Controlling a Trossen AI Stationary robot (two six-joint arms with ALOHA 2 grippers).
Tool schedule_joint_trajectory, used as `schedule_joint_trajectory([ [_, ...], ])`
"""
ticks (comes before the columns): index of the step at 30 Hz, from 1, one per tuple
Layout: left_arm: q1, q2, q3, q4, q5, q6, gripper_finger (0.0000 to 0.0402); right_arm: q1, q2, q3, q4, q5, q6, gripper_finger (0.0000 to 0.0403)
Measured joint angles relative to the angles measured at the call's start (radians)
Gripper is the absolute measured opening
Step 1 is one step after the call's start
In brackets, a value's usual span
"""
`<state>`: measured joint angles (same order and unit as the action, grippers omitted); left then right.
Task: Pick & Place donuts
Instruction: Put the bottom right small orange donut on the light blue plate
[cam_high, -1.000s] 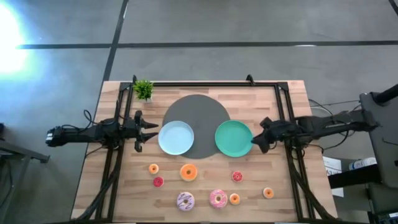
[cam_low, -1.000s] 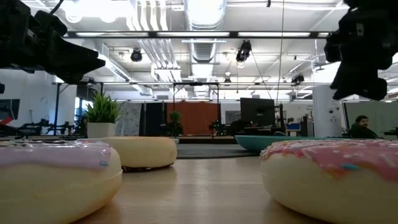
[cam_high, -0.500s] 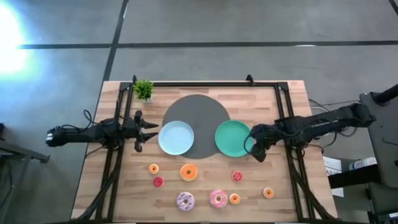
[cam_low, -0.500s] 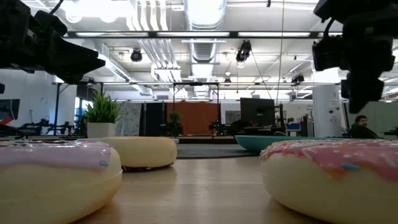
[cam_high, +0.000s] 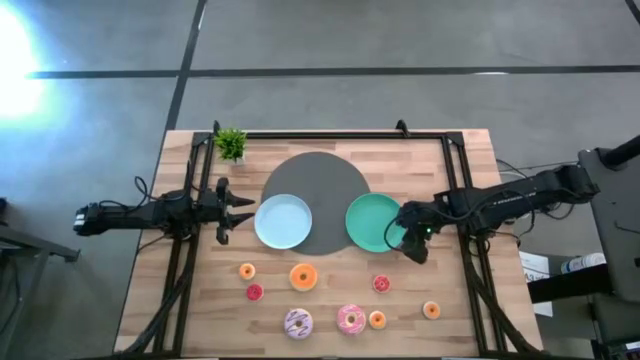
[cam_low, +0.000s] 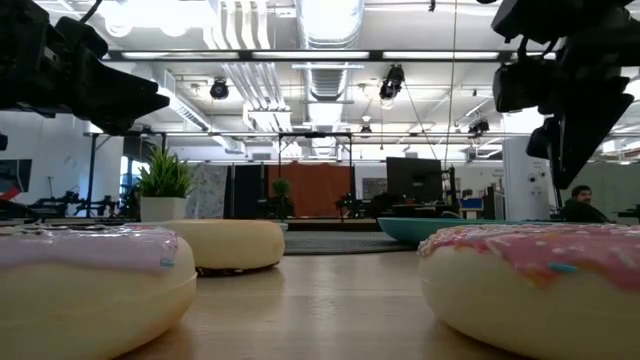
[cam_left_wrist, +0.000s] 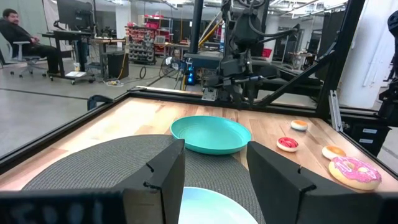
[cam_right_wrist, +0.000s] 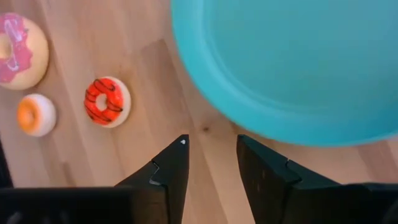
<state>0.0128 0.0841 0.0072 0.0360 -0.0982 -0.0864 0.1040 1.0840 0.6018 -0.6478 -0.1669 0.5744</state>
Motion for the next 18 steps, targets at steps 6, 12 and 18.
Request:
schedule_joint_trajectory([
  [6, 0.0, 0.0, 0.0, 0.0, 0.0, 0.0, 0.0147, 0.0, -0.014, 0.0, 0.001, 0.028, 0.005, 0.0113],
  [12, 0.0, 0.0, 0.0, 0.0, 0.0, 0.0, 0.0147, 0.001, -0.017, 0.0, 0.001, 0.028, 0.006, 0.0112],
  [18, 0.0, 0.0, 0.0, 0.0, 0.0, 0.0, 0.0147, 0.001, -0.017, 0.0, 0.001, 0.028, 0.007, 0.0112],
])
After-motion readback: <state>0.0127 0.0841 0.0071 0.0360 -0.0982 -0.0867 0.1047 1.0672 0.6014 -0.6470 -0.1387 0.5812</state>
